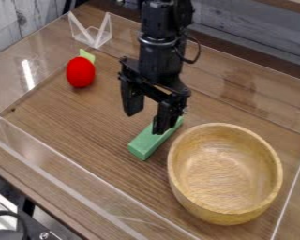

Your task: Put the green block in the brown bowl

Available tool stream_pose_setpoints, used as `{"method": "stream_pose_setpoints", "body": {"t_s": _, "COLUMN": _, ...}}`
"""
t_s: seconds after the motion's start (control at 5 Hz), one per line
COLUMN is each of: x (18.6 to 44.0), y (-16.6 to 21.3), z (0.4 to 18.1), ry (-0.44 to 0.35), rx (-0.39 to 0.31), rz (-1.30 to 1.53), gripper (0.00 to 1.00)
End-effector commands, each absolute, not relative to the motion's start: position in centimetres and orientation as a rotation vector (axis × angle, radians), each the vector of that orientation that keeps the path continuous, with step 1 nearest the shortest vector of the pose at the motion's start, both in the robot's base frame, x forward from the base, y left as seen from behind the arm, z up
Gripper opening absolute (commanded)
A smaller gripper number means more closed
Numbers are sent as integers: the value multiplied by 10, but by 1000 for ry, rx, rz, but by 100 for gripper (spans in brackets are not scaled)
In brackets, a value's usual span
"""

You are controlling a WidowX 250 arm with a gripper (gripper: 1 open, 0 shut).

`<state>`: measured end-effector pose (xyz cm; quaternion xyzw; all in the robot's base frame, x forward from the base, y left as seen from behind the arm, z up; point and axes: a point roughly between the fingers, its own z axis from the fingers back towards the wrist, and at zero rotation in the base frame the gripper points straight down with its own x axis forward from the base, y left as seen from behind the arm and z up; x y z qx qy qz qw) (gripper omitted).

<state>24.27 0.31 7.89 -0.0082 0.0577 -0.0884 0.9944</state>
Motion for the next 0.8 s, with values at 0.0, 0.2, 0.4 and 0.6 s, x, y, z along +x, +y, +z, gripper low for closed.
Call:
{"method": "stream_pose_setpoints", "body": {"t_s": 0.0, "x": 247, "y": -8, "z": 91, "ry": 54, "rx": -2, "rz": -268, "gripper": 100}}
{"method": "stream_pose_setpoints", "body": {"t_s": 0.2, "x": 245, "y": -5, "z": 87, "ry": 43, "rx": -3, "rz": -235, "gripper": 100}}
{"method": "stream_pose_setpoints", "body": {"t_s": 0.4, "x": 244, "y": 1, "z": 85, "ry": 27, "rx": -4, "rz": -198, "gripper": 100}}
{"method": "stream_pose_setpoints", "body": {"t_s": 0.6, "x": 245, "y": 3, "z": 87, "ry": 7, "rx": -1, "rz": -234, "gripper": 100}}
